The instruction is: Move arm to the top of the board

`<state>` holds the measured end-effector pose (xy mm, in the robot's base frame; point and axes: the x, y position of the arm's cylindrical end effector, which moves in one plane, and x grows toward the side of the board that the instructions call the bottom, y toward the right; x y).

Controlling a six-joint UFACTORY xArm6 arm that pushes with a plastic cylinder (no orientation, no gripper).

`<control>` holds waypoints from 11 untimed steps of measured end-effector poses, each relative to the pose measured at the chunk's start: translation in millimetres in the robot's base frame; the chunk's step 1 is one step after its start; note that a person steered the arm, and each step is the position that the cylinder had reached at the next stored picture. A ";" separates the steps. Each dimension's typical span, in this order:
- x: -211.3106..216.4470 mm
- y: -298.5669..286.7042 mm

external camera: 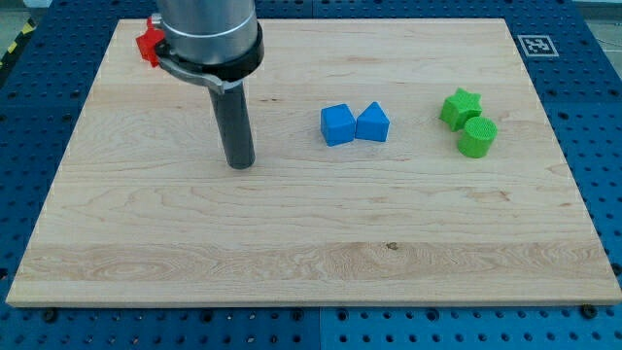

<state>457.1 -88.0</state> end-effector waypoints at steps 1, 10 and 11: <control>-12.1 7.1; -199.5 39.1; -234.9 32.6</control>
